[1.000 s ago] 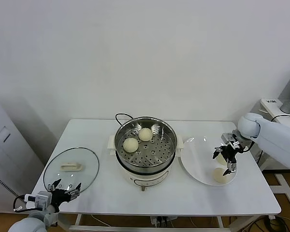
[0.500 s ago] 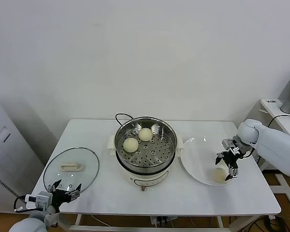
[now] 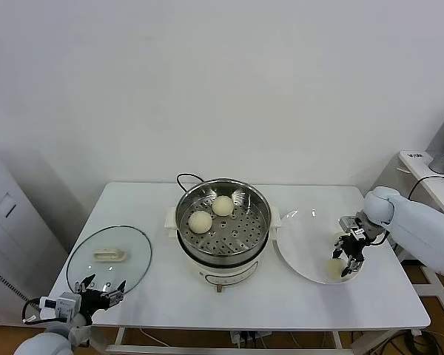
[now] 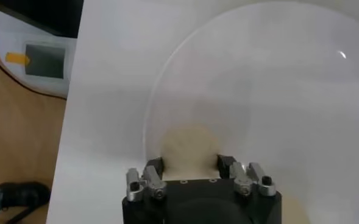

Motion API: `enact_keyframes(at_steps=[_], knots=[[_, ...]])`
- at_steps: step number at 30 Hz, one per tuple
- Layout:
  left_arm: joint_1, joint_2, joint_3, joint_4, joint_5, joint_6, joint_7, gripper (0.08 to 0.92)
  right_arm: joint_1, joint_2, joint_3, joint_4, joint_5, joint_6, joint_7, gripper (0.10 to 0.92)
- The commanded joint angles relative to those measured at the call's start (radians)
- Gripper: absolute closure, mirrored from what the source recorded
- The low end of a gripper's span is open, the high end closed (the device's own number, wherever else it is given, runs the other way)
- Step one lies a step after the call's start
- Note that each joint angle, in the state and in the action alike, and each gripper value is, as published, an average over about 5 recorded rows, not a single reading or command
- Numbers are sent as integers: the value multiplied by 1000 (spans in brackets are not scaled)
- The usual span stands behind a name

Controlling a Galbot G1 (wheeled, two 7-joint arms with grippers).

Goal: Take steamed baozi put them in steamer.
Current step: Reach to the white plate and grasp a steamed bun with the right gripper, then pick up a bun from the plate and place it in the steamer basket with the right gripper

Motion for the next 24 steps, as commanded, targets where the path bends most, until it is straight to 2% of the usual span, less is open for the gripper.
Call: enact_keyframes(at_steps=[1,9,17,24], knots=[[-3,-2,2,4,1,4,-2,177,11,-4,9,7,14,0,-7,516],[-4,-1,4,9,1,4,-4,177,199,-5,-14,90,81,61,-20,516],[-4,-5,10,9,2,0,-5,177,442,107,4,142,109,212,-27,516],[-3,-5,11,5,3,-3,-5,177,503,192,14,181,123,353,-44,516]])
